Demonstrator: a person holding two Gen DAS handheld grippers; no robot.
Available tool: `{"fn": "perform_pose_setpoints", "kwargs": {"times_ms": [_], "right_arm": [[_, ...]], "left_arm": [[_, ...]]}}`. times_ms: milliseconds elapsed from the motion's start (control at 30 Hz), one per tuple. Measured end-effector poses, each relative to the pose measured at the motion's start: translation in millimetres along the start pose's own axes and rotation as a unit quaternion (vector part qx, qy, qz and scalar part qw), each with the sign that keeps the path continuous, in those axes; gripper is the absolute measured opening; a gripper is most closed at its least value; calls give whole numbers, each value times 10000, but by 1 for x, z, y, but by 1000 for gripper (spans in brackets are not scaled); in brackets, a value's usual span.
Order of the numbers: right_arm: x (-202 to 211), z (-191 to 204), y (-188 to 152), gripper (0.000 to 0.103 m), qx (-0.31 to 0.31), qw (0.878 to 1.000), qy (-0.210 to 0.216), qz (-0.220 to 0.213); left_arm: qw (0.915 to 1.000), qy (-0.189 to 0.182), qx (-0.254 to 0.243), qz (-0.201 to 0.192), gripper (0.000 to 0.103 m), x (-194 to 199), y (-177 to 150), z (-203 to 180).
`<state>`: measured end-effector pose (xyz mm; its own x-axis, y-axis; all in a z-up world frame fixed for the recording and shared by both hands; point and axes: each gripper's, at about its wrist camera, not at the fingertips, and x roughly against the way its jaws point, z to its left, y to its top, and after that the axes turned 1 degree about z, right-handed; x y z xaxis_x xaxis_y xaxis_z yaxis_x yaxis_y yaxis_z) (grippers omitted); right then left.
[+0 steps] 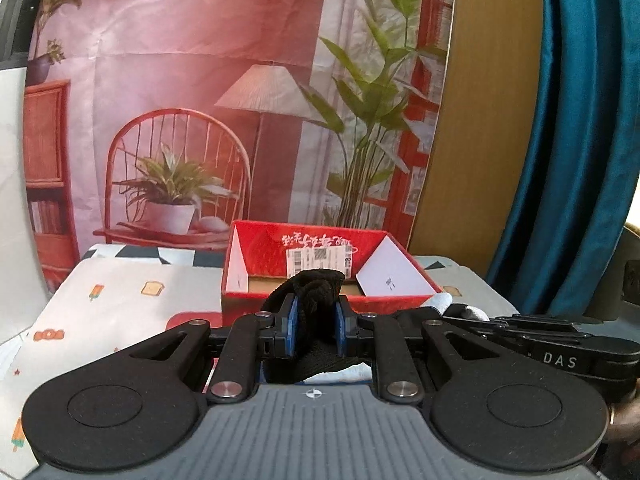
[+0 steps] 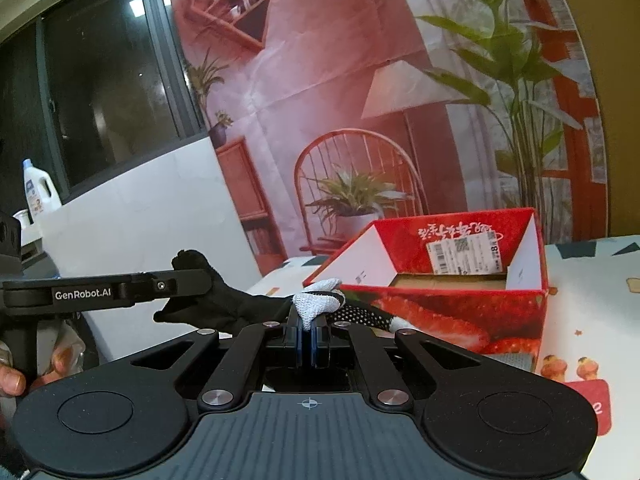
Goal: Organize soft objects
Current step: 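Carry the black glove into the red box and open the left gripper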
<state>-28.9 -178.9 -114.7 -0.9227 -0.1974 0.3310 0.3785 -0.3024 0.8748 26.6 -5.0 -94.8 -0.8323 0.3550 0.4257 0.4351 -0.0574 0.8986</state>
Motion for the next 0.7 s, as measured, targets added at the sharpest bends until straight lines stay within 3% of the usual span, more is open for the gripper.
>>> {"fn": "perform_pose_setpoints", "kwargs": {"times_ms": [367, 700], "right_arm": [[-14, -25, 38, 4, 68, 9994, -199, -260], [-57, -74, 82, 4, 112, 9982, -494, -328]], "left_arm": [[9997, -184, 68, 117, 20, -51, 34, 6], [9987, -270, 187, 399, 20, -130, 66, 10]]}}
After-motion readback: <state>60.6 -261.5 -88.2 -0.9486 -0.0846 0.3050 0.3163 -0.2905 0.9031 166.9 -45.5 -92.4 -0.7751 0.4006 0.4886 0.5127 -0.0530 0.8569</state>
